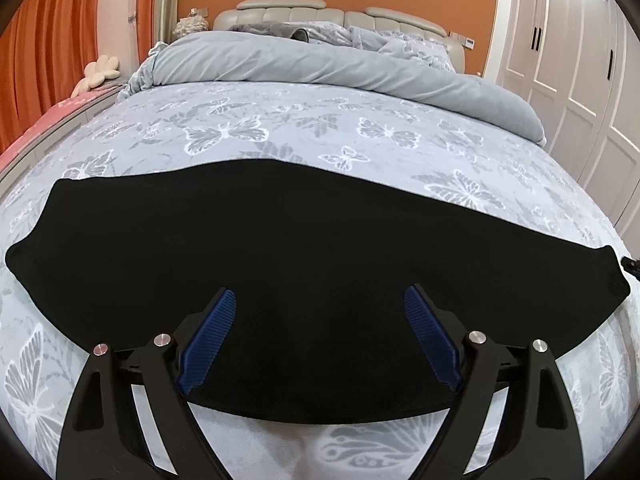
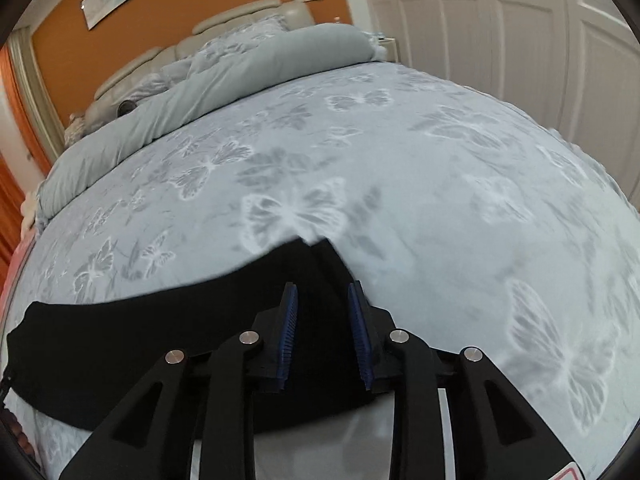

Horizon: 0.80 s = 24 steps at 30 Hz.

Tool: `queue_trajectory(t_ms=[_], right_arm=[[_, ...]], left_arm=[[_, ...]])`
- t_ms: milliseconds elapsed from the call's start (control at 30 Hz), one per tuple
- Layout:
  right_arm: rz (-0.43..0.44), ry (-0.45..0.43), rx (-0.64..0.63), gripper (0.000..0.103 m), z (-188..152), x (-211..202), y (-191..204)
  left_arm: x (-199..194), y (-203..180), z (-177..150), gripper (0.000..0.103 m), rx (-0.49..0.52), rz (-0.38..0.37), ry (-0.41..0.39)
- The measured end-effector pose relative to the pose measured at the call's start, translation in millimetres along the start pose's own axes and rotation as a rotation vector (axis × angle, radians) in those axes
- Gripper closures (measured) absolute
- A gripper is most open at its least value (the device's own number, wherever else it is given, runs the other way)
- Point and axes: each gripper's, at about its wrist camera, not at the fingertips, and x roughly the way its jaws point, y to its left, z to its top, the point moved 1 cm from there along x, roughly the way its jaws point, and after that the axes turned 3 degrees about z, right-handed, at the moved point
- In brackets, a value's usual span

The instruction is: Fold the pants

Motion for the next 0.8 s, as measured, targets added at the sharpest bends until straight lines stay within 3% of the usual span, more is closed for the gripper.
queue_trajectory(t_ms=[67,100,133,167,233,333,433,600,800], right_arm=[[-0.032,0.005,-0.029,0.064,7.8,15.6,8.7],[-0.050,0.013,-0.044,0.066,9.9,24.7,12.0],[-0.042,0.033,-0.059,0.074,11.2,36.1,15.5],[-0.026,0.049,-0.078,0.094,11.0,44.1,19.5],[-0.054,0.014,-0.107,0.096,12.9,43.2,24.5],[-0.060,0.000,-0.020,0.097,15.2,47.5,2.1],[-0.020,-0.004,0.007,0.088,13.7,45.2,-1.1],[-0.051,-0.059,0.130,0.060,16.7,-6.5,-18.6],[-0.018,0.015,0.145,0.051,-30.0,-29.0,-27.7]], left_arm=[[-1.2,1.0,0.8,0.016,0.002,0.001,-0.010],[-1.4,1.9,0.9,0.016,0.003,0.000,-0.013],[-0.9,2.4,1.2,0.016,0.005,0.002,-0.015],[-0.4,2.6,1.7,0.016,0.008,0.004,-0.017],[2.2,3.4,3.2,0.016,0.019,0.016,-0.021],[5.9,5.2,4.9,0.016,0.020,0.026,-0.024],[11.9,8.2,5.8,0.016,0.008,0.025,-0.002],[4.0,12.9,8.4,0.016,-0.024,0.008,-0.013],[-8.8,11.6,10.7,0.016,-0.036,-0.012,-0.035]])
